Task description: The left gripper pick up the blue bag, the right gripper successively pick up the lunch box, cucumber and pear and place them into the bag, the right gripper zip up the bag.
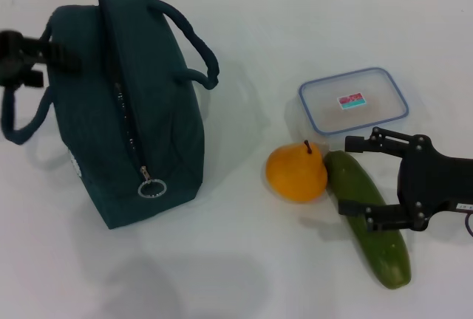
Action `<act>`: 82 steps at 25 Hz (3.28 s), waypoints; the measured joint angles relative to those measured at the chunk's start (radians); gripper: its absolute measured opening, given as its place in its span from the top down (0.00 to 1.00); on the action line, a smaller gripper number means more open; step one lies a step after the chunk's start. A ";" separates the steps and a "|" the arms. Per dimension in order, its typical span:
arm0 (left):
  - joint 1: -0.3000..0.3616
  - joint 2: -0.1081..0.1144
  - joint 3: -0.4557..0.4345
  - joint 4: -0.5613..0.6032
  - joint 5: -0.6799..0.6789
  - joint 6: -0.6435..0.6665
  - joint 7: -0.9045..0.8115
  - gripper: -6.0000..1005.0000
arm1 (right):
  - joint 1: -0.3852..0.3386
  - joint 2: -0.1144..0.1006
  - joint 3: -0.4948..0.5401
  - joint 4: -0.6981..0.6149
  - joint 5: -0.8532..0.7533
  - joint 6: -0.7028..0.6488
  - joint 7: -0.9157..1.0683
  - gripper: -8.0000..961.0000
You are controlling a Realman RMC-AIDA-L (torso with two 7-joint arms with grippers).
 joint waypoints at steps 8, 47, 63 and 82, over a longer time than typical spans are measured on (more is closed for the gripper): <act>0.008 -0.041 -0.005 -0.023 0.037 -0.099 0.148 0.27 | -0.007 0.001 0.000 0.006 0.001 0.000 0.000 0.13; 0.013 -0.136 0.074 -0.170 -0.150 -0.203 0.113 0.95 | -0.081 -0.035 0.146 0.010 0.042 0.044 0.021 0.15; -0.018 -0.133 0.075 -0.184 -0.168 -0.231 0.118 0.96 | -0.006 -0.070 0.418 0.132 0.035 0.312 0.326 0.17; -0.052 -0.132 0.088 -0.200 -0.168 -0.233 0.121 0.96 | 0.112 -0.050 0.322 0.243 0.008 0.509 0.672 0.18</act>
